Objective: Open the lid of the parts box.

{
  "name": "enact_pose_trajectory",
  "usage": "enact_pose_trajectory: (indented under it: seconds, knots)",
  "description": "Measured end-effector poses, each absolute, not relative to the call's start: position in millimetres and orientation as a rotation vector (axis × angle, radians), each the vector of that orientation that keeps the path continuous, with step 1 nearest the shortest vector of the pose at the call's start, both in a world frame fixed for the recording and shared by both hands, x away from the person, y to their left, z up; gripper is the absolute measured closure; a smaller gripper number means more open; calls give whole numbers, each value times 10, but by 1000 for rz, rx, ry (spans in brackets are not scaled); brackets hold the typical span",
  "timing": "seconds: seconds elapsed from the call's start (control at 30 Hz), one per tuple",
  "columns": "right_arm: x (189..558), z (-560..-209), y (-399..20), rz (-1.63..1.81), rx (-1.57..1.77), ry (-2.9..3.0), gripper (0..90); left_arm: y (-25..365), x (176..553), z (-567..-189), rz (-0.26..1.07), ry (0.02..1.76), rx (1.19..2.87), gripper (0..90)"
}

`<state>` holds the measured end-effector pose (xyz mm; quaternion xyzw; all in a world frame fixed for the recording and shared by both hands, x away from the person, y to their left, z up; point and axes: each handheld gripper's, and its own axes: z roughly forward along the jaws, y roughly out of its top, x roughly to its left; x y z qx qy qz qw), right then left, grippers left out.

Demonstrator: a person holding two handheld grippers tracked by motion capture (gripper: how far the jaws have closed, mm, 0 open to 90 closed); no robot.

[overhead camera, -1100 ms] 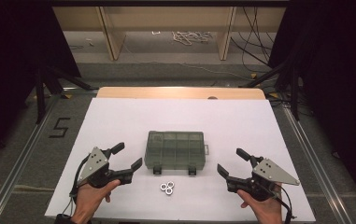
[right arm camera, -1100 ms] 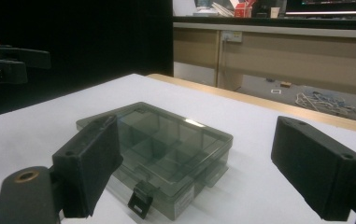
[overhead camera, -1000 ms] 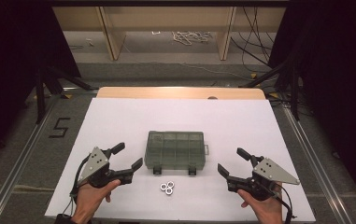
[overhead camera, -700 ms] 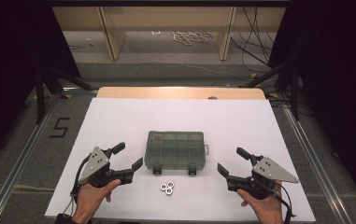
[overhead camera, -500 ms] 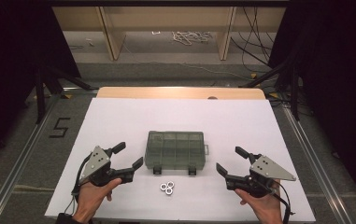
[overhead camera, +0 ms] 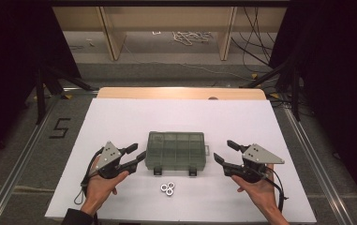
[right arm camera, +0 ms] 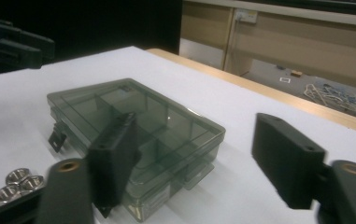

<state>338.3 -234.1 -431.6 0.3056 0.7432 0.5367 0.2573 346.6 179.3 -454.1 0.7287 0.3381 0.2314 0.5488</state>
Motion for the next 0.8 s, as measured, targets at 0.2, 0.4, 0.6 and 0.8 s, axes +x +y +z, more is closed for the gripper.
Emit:
enact_pose_trajectory:
  seconds: [0.2, 0.4, 0.6, 0.8]
  knots:
    - [3528, -4391, -2296, 1416, 820, 2080, 608, 1878, 3612, -4649, 559, 837, 1786, 841]
    - [3623, -4479, -2271, 1348, 817, 2179, 816, 1926, 3667, -4728, 528, 855, 1847, 899]
    - [3699, -4580, -2248, 1283, 806, 2267, 900, 1915, 3683, -4796, 504, 844, 1921, 900]
    - [3720, -4653, -2220, 1222, 808, 2359, 900, 1889, 3675, -4844, 465, 832, 2000, 900]
